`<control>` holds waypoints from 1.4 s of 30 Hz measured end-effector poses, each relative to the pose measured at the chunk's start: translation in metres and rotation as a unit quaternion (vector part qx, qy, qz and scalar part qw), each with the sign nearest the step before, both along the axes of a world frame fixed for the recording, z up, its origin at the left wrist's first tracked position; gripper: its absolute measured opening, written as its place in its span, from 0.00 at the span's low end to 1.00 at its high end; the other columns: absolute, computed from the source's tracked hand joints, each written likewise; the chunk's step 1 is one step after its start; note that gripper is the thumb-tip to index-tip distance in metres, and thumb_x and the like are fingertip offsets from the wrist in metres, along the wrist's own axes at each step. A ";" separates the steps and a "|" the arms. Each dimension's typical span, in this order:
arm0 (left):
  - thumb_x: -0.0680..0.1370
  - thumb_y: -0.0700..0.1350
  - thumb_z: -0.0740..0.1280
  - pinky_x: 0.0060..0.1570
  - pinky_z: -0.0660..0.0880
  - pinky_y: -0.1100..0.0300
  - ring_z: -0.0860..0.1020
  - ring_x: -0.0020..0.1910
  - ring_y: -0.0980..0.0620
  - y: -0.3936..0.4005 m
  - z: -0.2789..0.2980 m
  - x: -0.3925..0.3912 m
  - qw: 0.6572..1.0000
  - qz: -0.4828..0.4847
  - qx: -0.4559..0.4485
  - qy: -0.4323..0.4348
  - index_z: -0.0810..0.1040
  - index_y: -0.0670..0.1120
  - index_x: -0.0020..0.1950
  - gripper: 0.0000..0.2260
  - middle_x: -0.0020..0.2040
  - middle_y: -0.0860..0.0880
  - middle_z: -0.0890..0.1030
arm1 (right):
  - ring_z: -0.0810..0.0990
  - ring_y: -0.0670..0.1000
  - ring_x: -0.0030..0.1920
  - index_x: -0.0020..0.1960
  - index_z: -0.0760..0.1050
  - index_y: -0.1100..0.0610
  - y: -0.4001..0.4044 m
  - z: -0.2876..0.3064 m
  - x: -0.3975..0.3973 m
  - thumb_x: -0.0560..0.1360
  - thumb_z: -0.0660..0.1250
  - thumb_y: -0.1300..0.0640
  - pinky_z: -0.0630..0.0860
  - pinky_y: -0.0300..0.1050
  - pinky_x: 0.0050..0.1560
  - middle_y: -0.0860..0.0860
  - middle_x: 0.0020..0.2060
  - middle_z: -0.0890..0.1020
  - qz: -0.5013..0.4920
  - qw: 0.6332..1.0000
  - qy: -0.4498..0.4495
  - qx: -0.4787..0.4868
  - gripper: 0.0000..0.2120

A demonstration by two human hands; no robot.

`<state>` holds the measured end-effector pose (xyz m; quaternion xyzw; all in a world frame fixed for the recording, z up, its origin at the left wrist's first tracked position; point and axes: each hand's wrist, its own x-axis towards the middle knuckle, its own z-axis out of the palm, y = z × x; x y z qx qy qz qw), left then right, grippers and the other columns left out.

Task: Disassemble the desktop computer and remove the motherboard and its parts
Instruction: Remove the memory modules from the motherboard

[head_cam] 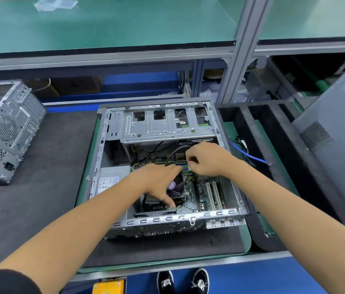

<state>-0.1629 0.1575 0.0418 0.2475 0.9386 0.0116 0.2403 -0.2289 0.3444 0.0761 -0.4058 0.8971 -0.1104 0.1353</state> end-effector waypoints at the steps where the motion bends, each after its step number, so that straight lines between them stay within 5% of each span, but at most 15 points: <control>1: 0.64 0.68 0.72 0.48 0.76 0.50 0.77 0.55 0.45 0.001 -0.001 0.000 1.000 0.001 0.002 0.013 0.58 0.45 0.71 0.46 0.64 0.49 0.73 | 0.75 0.51 0.34 0.38 0.75 0.54 0.000 -0.001 0.000 0.73 0.61 0.57 0.72 0.46 0.34 0.50 0.33 0.79 -0.008 1.000 0.002 -0.004 0.07; 10: 0.61 0.64 0.71 0.34 0.63 0.55 0.76 0.40 0.48 0.006 -0.002 0.002 0.996 0.007 0.002 0.085 0.66 0.46 0.58 0.35 0.44 0.52 0.76 | 0.78 0.54 0.36 0.41 0.78 0.56 0.003 0.001 -0.003 0.74 0.61 0.57 0.72 0.45 0.33 0.51 0.34 0.81 -0.087 0.994 -0.017 -0.068 0.08; 17: 0.65 0.67 0.72 0.42 0.69 0.54 0.78 0.54 0.44 0.007 0.009 0.009 0.999 0.011 -0.017 0.042 0.58 0.46 0.73 0.45 0.63 0.50 0.73 | 0.77 0.55 0.35 0.38 0.75 0.56 0.001 0.001 -0.001 0.73 0.62 0.57 0.71 0.47 0.32 0.52 0.33 0.80 -0.072 0.996 -0.016 -0.043 0.06; 19: 0.70 0.65 0.69 0.40 0.68 0.54 0.79 0.52 0.43 0.011 0.015 0.012 0.993 -0.029 -0.067 0.094 0.62 0.47 0.71 0.36 0.62 0.49 0.73 | 0.75 0.53 0.34 0.36 0.73 0.53 0.000 0.000 0.001 0.72 0.62 0.57 0.67 0.43 0.29 0.50 0.31 0.78 -0.061 0.998 -0.011 -0.029 0.07; 22: 0.78 0.53 0.62 0.35 0.68 0.56 0.79 0.43 0.46 0.019 0.030 0.013 0.979 -0.100 -0.005 0.177 0.74 0.48 0.50 0.09 0.45 0.50 0.78 | 0.75 0.52 0.33 0.34 0.70 0.51 -0.001 0.000 0.002 0.71 0.62 0.57 0.64 0.41 0.29 0.49 0.30 0.77 -0.057 0.998 -0.008 -0.020 0.08; 24: 0.79 0.52 0.63 0.36 0.70 0.57 0.77 0.38 0.51 0.025 0.037 0.013 0.990 -0.088 0.062 0.095 0.77 0.48 0.45 0.09 0.38 0.53 0.79 | 0.75 0.52 0.33 0.34 0.70 0.50 -0.001 0.000 0.001 0.71 0.62 0.57 0.66 0.42 0.30 0.49 0.30 0.77 -0.061 0.998 -0.014 -0.026 0.08; 26: 0.78 0.56 0.65 0.36 0.72 0.61 0.78 0.34 0.54 0.035 0.040 0.011 0.990 -0.020 0.115 -0.078 0.79 0.47 0.45 0.13 0.37 0.53 0.80 | 0.75 0.53 0.34 0.34 0.72 0.51 -0.001 0.000 0.001 0.71 0.63 0.57 0.69 0.43 0.31 0.49 0.31 0.77 -0.064 0.997 -0.020 -0.030 0.07; 30: 0.78 0.48 0.68 0.34 0.75 0.62 0.78 0.32 0.52 0.056 0.032 0.003 0.963 0.017 0.052 -0.265 0.79 0.41 0.57 0.12 0.37 0.48 0.81 | 0.75 0.52 0.33 0.36 0.73 0.53 0.000 -0.001 0.001 0.72 0.62 0.57 0.68 0.42 0.30 0.51 0.31 0.79 -0.060 0.998 -0.014 -0.027 0.07; 33: 0.76 0.37 0.69 0.38 0.76 0.58 0.78 0.35 0.49 0.061 0.028 0.000 0.952 0.042 0.070 -0.294 0.77 0.38 0.59 0.13 0.38 0.47 0.81 | 0.75 0.52 0.33 0.36 0.73 0.53 0.000 -0.001 0.002 0.72 0.63 0.57 0.67 0.42 0.30 0.51 0.31 0.78 -0.063 0.997 -0.016 -0.030 0.07; 36: 0.75 0.37 0.70 0.40 0.78 0.55 0.81 0.38 0.47 0.059 0.029 -0.002 0.952 0.053 0.092 -0.287 0.80 0.39 0.56 0.10 0.39 0.45 0.83 | 0.75 0.53 0.34 0.35 0.73 0.54 0.001 0.001 0.001 0.71 0.63 0.58 0.70 0.44 0.32 0.51 0.31 0.78 -0.072 0.996 -0.022 -0.045 0.06; 42: 0.75 0.36 0.66 0.27 0.75 0.61 0.77 0.27 0.52 0.070 0.028 -0.002 0.954 0.053 0.052 -0.291 0.78 0.37 0.57 0.11 0.31 0.49 0.80 | 0.76 0.52 0.34 0.37 0.75 0.54 0.000 0.001 -0.001 0.72 0.62 0.58 0.71 0.44 0.33 0.50 0.32 0.79 -0.075 0.995 -0.032 -0.052 0.06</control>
